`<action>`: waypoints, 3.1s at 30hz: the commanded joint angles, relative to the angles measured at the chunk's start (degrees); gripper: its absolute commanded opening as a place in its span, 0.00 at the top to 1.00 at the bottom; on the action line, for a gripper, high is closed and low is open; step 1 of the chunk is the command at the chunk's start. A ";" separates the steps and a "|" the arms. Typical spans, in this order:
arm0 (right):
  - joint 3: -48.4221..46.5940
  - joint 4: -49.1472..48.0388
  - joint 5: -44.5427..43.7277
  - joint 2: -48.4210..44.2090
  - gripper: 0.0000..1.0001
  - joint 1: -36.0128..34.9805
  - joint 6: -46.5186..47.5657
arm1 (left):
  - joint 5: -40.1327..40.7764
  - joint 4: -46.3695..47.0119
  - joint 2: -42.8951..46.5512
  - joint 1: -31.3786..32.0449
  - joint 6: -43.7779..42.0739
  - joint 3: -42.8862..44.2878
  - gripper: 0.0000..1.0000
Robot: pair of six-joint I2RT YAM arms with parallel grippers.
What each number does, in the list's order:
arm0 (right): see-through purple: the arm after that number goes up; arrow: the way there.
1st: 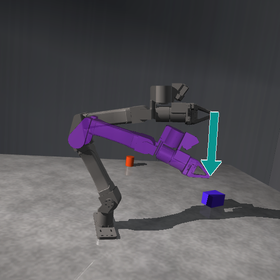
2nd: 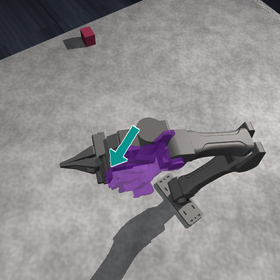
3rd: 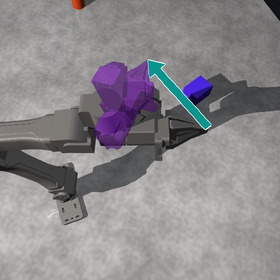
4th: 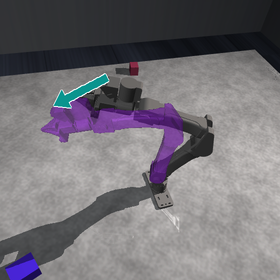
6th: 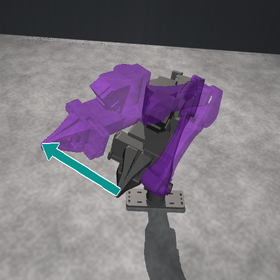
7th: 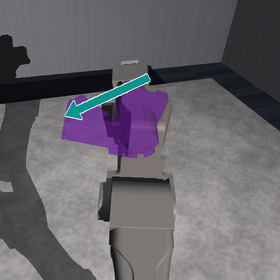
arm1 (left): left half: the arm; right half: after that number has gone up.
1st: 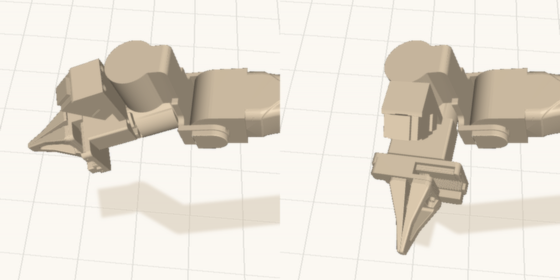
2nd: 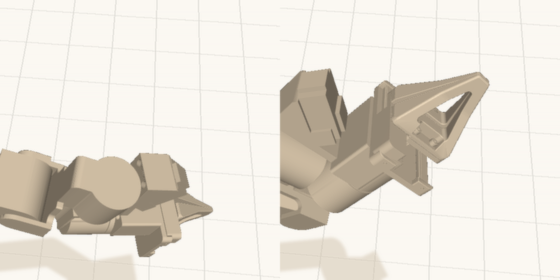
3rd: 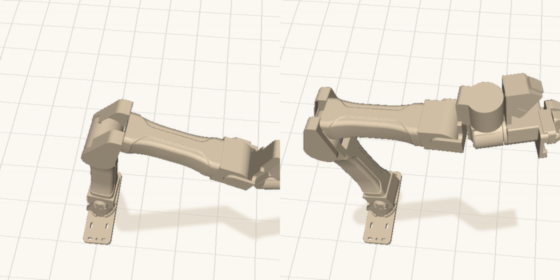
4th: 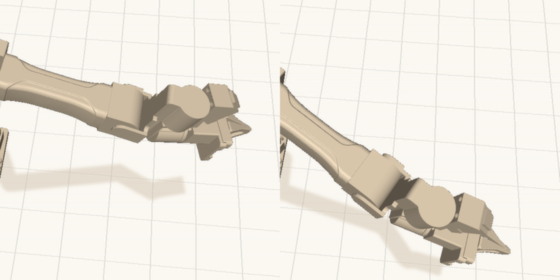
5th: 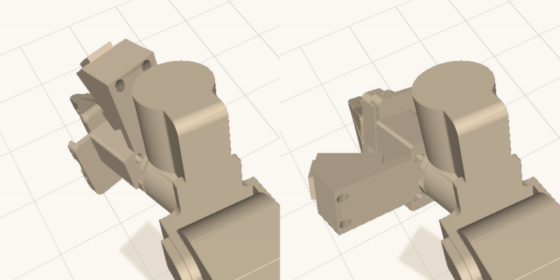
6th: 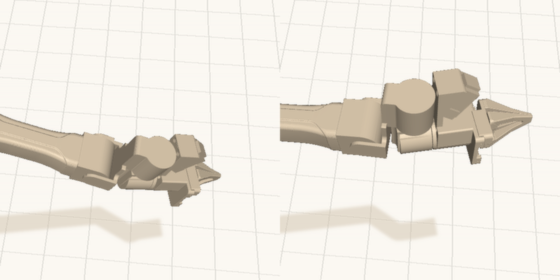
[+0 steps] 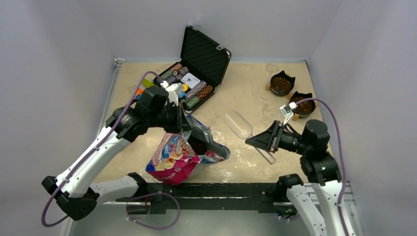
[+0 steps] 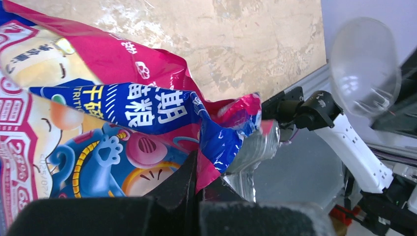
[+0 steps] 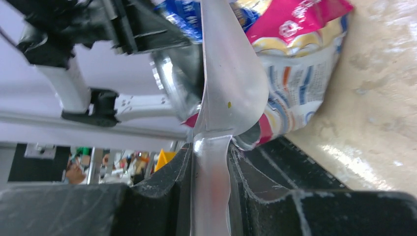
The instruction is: Serve the pet food
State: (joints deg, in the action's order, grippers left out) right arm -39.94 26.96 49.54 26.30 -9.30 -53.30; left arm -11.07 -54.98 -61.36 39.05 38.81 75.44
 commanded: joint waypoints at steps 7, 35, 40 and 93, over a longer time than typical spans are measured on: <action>-28.64 36.88 -3.22 24.52 1.00 -15.85 20.36 | -7.51 4.92 -3.16 -0.02 6.68 0.98 1.00; -58.39 44.04 -43.14 83.73 1.00 -49.34 25.35 | -6.88 4.31 1.30 -0.11 9.69 -4.50 1.00; -64.37 25.15 -28.25 94.65 1.00 -51.21 25.63 | -7.58 5.39 -0.21 -0.11 11.46 -4.96 1.00; 10.07 -68.66 18.98 45.39 1.00 -26.13 -30.92 | 4.98 3.09 10.27 -0.11 7.68 -1.26 1.00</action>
State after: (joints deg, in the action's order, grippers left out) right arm -30.20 -49.12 68.95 76.73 -36.16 -89.25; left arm -6.00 -55.77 -52.25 38.81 47.37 70.30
